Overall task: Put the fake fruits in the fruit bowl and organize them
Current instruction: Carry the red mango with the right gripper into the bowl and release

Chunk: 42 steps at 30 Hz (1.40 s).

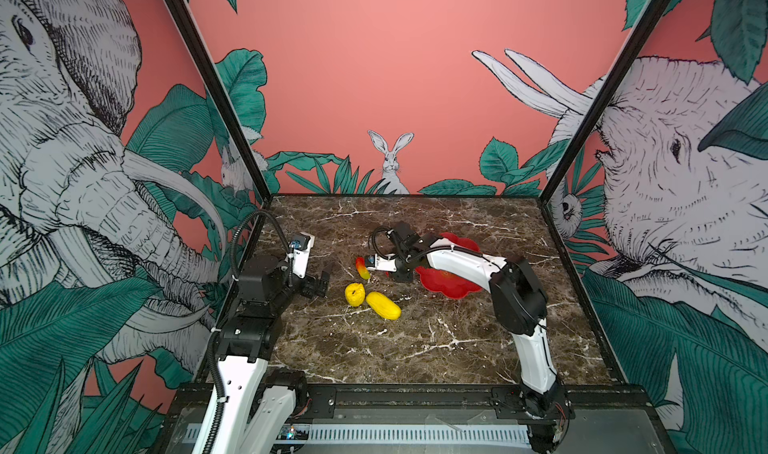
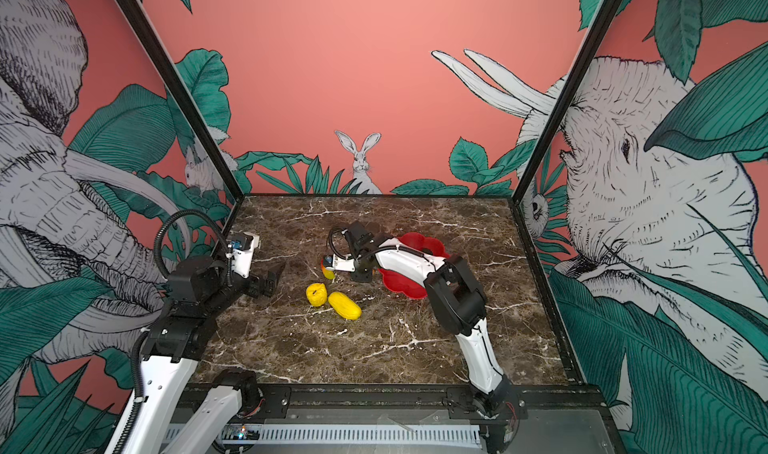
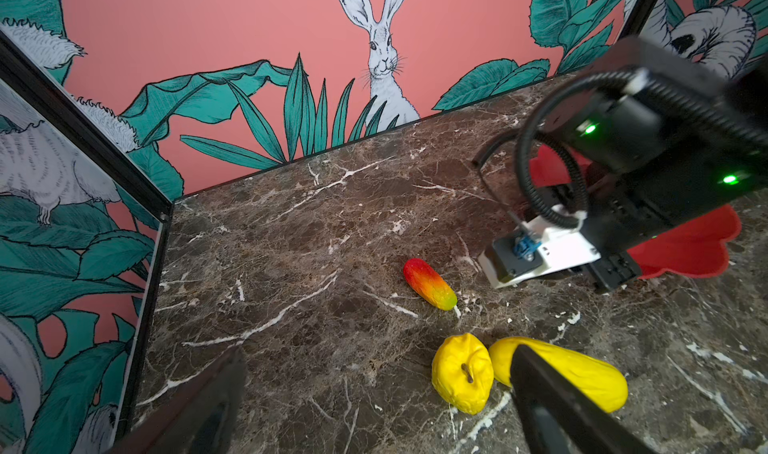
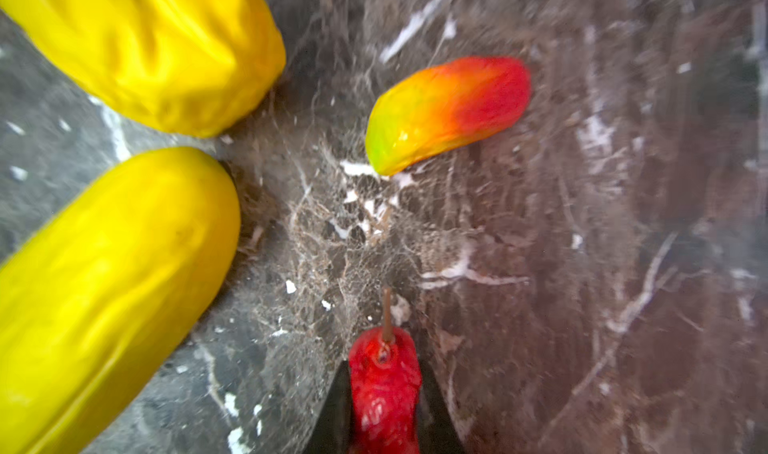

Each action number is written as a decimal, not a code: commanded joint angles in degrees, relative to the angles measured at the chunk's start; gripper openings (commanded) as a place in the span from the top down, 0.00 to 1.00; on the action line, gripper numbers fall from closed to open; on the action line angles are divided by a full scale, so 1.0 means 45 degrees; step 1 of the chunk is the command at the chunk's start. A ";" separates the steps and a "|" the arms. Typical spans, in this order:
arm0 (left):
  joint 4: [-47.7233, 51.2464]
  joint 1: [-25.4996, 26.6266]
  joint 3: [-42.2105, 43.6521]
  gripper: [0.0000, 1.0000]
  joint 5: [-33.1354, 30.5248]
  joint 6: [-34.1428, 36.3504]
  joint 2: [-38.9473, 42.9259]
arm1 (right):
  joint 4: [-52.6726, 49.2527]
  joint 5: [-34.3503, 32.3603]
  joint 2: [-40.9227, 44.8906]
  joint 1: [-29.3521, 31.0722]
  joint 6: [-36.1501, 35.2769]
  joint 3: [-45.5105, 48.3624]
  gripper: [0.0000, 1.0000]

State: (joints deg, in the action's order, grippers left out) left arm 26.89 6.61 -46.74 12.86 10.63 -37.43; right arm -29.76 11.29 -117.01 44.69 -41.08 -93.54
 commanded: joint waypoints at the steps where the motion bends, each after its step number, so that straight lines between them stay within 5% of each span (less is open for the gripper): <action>1: -0.0059 -0.0003 0.0133 0.00 0.0072 0.0225 0.0181 | 0.2308 0.0806 0.1720 -0.0469 0.2312 0.0752 1.00; 15: -0.0111 0.0000 0.0153 0.00 0.0108 0.0215 0.0239 | 0.4499 -0.4672 0.3171 -0.2671 0.8523 0.4580 1.00; 33: -0.0235 0.0000 0.0150 0.00 0.0159 0.0254 0.0286 | 0.6363 -0.5985 0.1001 -0.3541 0.9149 0.4871 0.99; 38: -0.0218 0.0005 0.0189 0.00 0.0169 0.0273 0.0356 | 0.6428 -0.6024 0.1113 -0.3602 0.9073 0.5067 0.68; 42: -0.0230 0.0005 0.0192 0.00 0.0208 0.0254 0.0398 | 0.6173 -0.5904 0.1717 -0.3602 0.8777 0.5180 0.53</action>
State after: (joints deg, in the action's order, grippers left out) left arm 26.70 6.61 -46.65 12.93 10.81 -36.29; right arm -2.46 -14.59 -112.20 28.71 -0.58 -70.22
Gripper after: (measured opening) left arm 0.996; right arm 0.452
